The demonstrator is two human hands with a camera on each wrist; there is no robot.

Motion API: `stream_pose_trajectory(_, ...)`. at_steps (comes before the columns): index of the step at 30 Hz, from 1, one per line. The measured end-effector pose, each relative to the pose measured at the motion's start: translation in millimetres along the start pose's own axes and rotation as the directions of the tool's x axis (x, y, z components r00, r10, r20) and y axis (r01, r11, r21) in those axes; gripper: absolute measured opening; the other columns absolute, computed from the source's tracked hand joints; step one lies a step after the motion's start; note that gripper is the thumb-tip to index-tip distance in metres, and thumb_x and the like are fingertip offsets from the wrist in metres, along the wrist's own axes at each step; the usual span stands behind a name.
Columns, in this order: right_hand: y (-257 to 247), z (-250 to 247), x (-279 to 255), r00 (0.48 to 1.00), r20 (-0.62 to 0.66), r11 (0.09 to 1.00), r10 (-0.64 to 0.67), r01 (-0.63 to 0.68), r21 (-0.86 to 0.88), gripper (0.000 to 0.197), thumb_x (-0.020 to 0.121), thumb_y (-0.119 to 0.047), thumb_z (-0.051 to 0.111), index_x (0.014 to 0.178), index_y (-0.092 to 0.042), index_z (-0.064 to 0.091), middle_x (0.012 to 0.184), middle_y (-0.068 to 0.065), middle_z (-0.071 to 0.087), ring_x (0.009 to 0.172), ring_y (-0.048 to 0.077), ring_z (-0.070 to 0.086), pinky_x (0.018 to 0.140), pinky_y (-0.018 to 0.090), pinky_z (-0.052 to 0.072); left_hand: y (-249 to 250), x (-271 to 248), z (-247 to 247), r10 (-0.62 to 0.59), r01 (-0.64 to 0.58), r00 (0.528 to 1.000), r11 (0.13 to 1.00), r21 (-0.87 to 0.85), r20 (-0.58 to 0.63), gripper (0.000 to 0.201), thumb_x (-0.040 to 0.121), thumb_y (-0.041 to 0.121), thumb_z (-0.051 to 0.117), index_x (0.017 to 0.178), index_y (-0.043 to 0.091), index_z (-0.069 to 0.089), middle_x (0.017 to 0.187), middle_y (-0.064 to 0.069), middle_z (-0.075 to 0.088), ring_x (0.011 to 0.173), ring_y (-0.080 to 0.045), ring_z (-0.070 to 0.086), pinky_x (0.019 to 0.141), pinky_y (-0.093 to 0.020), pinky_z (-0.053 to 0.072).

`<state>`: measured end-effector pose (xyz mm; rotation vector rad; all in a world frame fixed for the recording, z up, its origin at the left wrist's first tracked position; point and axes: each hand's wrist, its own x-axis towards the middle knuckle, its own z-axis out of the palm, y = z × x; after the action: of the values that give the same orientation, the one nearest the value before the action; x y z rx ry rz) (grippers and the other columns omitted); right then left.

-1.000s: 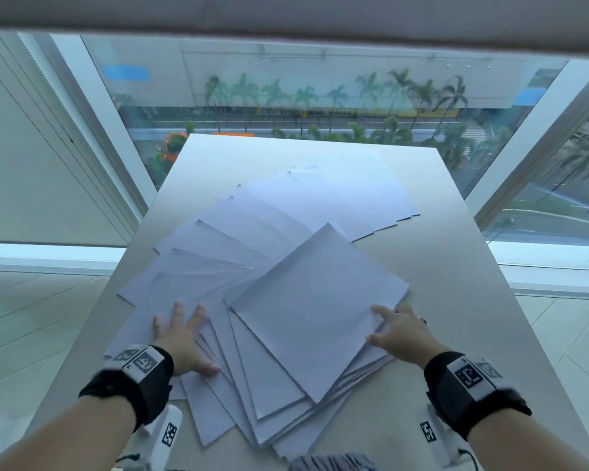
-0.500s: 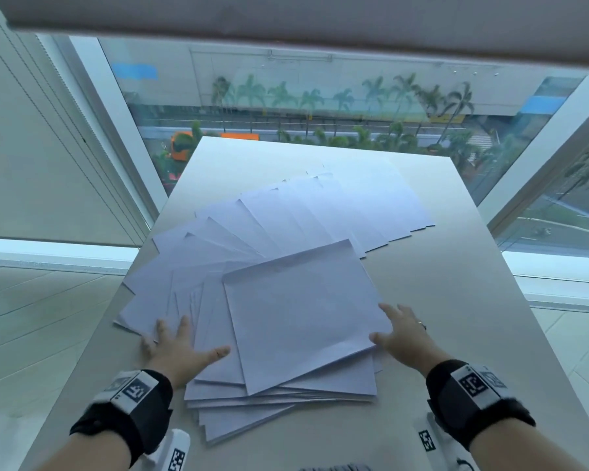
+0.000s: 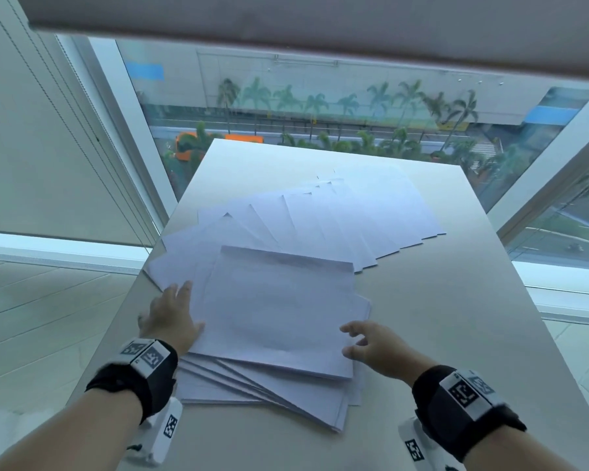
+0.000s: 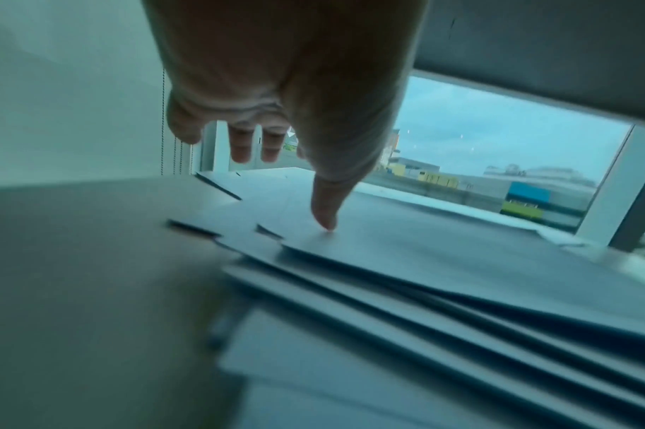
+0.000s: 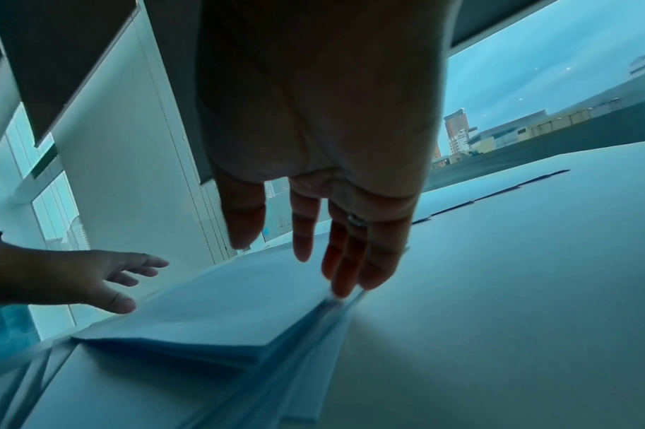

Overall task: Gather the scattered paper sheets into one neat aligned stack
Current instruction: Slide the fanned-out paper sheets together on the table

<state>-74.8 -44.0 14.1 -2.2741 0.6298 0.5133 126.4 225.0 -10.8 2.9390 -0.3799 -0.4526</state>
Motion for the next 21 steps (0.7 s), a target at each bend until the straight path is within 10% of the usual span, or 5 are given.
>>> stream_pose_trajectory(6, -10.5, -13.6, 26.2, 0.991, -0.13, 0.993, 0.043, -0.057, -0.107, 0.058, 0.089, -0.031, 0.056, 0.142, -0.022, 0.035, 0.148, 0.006, 0.025, 0.135, 0.031, 0.028, 0.111, 0.036, 0.024, 9.4, -37.9, 22.5, 0.095, -0.06, 0.921, 0.993, -0.105, 0.377, 0.125, 0.046, 0.081, 0.056, 0.149, 0.033, 0.005, 0.16, -0.005, -0.008, 0.146, -0.033, -0.006, 0.116, -0.055, 0.013)
stream_pose_trajectory(10, -28.9, -23.5, 47.3, 0.99, -0.136, 0.983, 0.041, -0.064, -0.169, 0.066, 0.088, -0.033, 0.057, 0.146, -0.025, 0.027, 0.156, 0.007, 0.009, 0.143, 0.036, 0.009, 0.114, 0.044, 0.02, 13.1, -57.0, 25.2, 0.141, -0.235, 0.829, 0.966, 0.108, 0.541, 0.134, 0.054, 0.068, 0.072, 0.14, 0.043, -0.028, 0.138, 0.003, -0.052, 0.14, -0.037, -0.03, 0.111, -0.066, 0.002)
stream_pose_trajectory(21, -66.6, -28.5, 96.6, 0.991, -0.089, 0.942, 0.1, -0.123, -0.313, 0.086, 0.079, -0.042, 0.067, 0.147, -0.032, 0.017, 0.157, 0.004, 0.002, 0.144, 0.033, 0.001, 0.113, 0.046, 0.026, -10.9, -0.7, -5.0, 0.116, -0.275, 0.838, 0.934, 0.229, 0.533, 0.129, 0.06, 0.057, 0.076, 0.139, 0.046, -0.026, 0.149, 0.008, -0.041, 0.142, -0.032, -0.028, 0.113, -0.063, 0.0)
